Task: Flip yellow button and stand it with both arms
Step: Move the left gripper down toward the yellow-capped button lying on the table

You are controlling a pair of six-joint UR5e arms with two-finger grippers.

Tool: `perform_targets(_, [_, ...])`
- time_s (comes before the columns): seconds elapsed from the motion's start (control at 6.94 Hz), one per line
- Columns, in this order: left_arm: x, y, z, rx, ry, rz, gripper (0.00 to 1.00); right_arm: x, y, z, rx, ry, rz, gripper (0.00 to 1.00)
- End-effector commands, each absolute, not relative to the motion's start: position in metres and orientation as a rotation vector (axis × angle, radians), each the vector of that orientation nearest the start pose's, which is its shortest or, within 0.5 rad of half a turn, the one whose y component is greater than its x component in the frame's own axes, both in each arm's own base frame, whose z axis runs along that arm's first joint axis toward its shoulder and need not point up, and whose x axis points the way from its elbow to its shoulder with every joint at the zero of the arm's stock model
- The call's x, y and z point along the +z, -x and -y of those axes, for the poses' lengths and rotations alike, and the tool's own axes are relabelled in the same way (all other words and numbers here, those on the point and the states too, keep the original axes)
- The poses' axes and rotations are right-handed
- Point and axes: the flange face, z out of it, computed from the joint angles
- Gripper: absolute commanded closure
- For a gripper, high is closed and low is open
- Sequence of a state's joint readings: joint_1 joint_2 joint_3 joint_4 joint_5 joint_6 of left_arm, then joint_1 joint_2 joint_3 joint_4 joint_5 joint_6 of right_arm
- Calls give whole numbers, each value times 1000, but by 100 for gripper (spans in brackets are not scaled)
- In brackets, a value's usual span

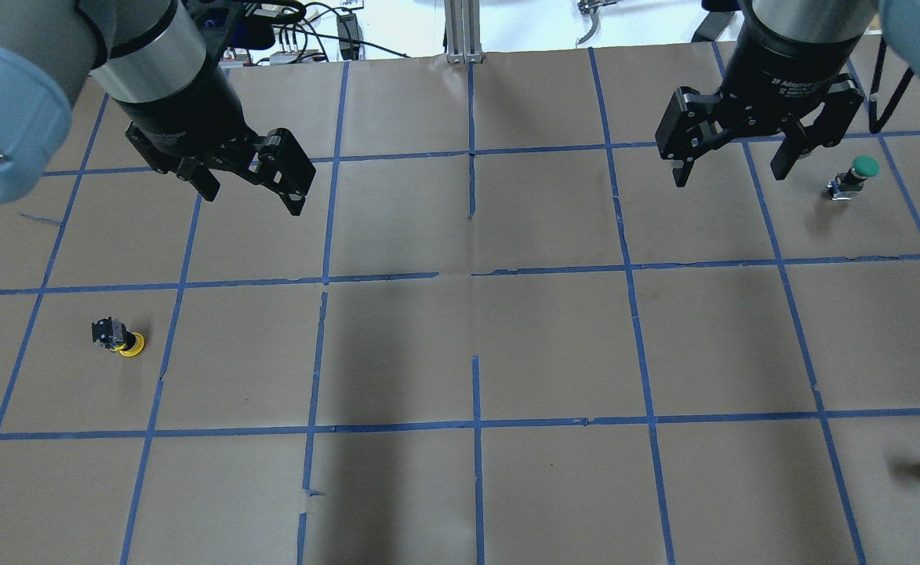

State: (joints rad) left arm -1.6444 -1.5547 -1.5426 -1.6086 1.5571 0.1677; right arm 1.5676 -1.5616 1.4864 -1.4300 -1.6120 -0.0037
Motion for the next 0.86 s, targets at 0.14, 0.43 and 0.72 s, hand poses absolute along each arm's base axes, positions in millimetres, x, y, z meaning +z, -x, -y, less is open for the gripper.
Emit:
perform_targets(0.14, [509, 159, 474, -15, -312, -3135, 0, 510, -128, 487, 107, -1, -3175, 0])
perform_targets(0.43, [507, 107, 478, 33, -162, -3143, 0, 507, -133, 482, 123, -2, -3145, 0])
perform_targets(0.72, [470, 42, 474, 145, -49, -3107, 0, 499, -130, 481, 150, -9, -3147, 0])
